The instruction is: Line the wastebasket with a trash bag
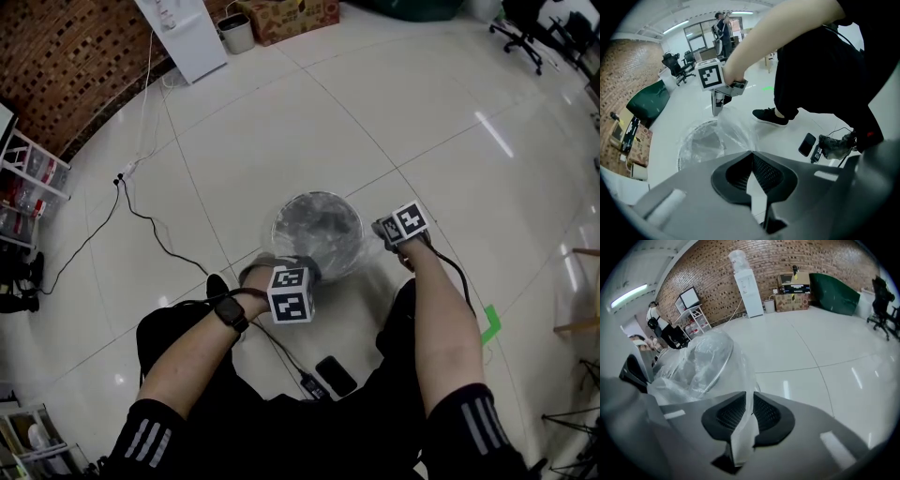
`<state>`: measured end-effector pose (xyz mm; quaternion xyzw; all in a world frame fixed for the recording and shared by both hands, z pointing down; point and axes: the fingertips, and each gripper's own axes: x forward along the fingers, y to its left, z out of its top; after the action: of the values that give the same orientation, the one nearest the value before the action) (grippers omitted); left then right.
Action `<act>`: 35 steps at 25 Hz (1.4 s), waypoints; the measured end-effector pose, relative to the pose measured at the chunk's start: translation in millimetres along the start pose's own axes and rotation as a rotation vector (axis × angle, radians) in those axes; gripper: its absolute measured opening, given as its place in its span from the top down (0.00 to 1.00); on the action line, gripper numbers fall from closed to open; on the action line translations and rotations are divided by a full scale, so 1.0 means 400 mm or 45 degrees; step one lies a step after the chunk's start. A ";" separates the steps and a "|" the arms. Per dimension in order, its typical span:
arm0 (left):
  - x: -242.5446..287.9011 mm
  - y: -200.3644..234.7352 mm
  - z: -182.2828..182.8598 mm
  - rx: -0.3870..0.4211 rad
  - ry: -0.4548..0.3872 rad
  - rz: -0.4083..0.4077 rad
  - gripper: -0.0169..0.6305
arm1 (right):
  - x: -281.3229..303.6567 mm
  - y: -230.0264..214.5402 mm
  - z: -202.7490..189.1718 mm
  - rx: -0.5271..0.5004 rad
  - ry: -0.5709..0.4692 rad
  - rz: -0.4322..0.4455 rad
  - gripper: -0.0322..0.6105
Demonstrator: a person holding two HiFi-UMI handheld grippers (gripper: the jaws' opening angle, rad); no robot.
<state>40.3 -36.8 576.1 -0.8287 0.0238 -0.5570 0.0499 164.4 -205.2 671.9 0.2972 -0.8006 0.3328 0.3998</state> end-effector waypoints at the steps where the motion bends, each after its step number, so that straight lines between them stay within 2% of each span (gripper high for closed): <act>1: 0.009 -0.019 -0.005 0.010 0.009 -0.002 0.98 | 0.003 0.007 -0.010 0.032 0.008 0.033 0.87; 3: 0.026 -0.046 -0.013 0.033 0.031 0.014 0.98 | 0.006 0.017 -0.024 0.079 0.017 0.085 0.89; 8: 0.068 -0.071 -0.064 0.101 0.135 0.139 0.98 | 0.021 0.036 -0.057 0.092 0.083 0.132 0.90; 15: 0.128 -0.106 -0.164 0.010 0.217 0.119 0.98 | 0.045 0.051 -0.088 0.090 0.158 0.137 0.90; 20: 0.172 -0.107 -0.232 -0.063 0.275 0.091 0.97 | 0.068 0.070 -0.097 0.041 0.205 0.137 0.90; 24: 0.170 -0.094 -0.241 -0.094 0.254 0.088 0.93 | 0.060 0.074 -0.067 0.003 0.195 0.119 0.89; 28: 0.144 -0.107 -0.233 -0.088 0.229 0.056 0.85 | 0.012 0.048 -0.041 -0.028 0.173 0.059 0.79; 32: 0.093 -0.114 -0.222 -0.079 0.182 0.015 0.80 | -0.043 0.034 -0.014 -0.092 0.160 0.010 0.78; 35: 0.046 -0.103 -0.212 -0.110 0.125 0.005 0.80 | -0.080 0.049 0.006 -0.155 0.135 0.004 0.78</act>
<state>-31.9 -2.5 629.5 -0.8018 0.0518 -0.5952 0.0138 164.9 -188.4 638.2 0.2531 -0.7976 0.2993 0.4585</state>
